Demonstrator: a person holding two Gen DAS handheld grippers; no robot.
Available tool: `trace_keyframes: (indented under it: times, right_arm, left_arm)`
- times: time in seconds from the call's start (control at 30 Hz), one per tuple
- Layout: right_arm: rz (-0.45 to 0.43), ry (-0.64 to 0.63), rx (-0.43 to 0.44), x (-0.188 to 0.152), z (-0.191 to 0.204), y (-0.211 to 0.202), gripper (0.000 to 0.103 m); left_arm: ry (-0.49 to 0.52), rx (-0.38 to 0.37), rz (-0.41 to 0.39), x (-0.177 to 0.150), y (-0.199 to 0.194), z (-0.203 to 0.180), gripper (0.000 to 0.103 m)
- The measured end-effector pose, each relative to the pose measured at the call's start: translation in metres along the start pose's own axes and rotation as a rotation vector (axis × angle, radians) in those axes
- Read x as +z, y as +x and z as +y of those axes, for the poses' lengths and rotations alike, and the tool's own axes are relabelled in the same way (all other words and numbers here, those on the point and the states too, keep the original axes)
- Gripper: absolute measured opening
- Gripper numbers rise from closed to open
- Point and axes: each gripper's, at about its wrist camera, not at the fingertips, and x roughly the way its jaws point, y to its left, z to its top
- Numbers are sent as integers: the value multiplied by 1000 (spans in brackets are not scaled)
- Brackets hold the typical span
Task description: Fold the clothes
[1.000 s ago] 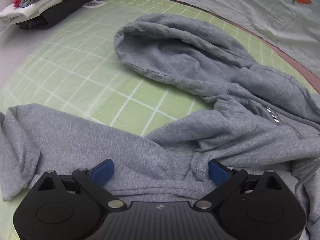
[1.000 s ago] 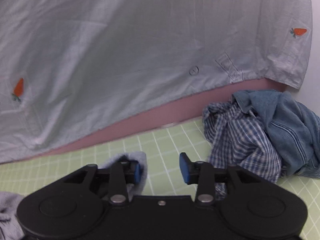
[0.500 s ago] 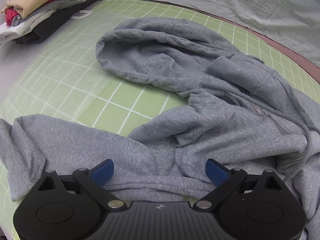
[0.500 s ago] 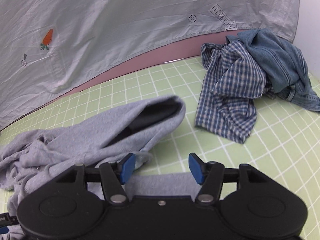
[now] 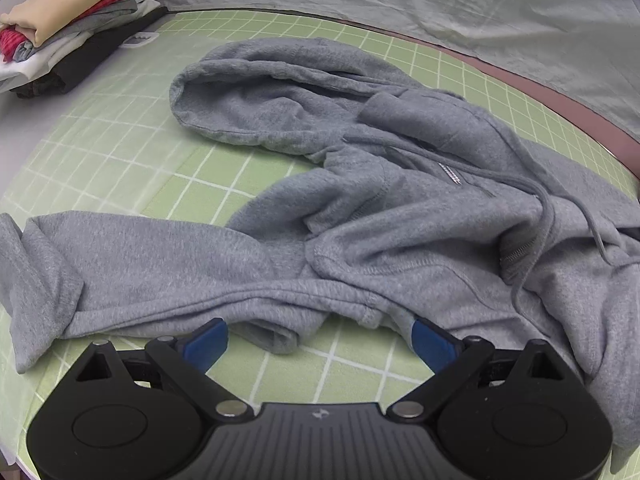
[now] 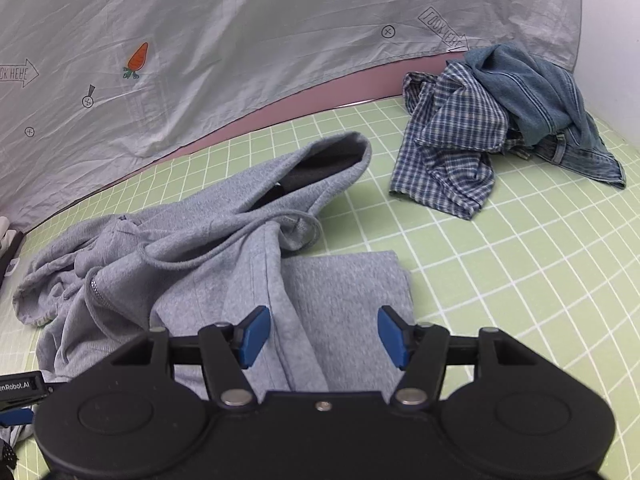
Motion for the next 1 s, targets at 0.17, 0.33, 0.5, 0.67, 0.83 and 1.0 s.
trace_keyframes:
  times: [0.17, 0.33, 0.5, 0.67, 0.83, 1.0]
  right_arm:
    - [28, 10, 6, -14, -15, -8, 60]
    - [56, 5, 67, -18, -20, -5, 60]
    - [91, -30, 135, -15, -16, 8, 60]
    - [161, 38, 221, -11, -21, 27, 46]
    - [256, 225, 311, -8, -38, 44, 42]
    - [331, 399, 369, -6, -57, 58, 39]
  left_arm:
    - [13, -68, 47, -21, 3, -27, 98]
    - [7, -128, 103, -34, 10, -58, 98]
    - [25, -162, 127, -43, 13, -89, 98]
    - [-23, -172, 138, -46, 15, -114, 91]
    - [-171, -203, 172, -47, 18, -124, 85]
    - [-295, -242, 207, -48, 18, -130, 74]
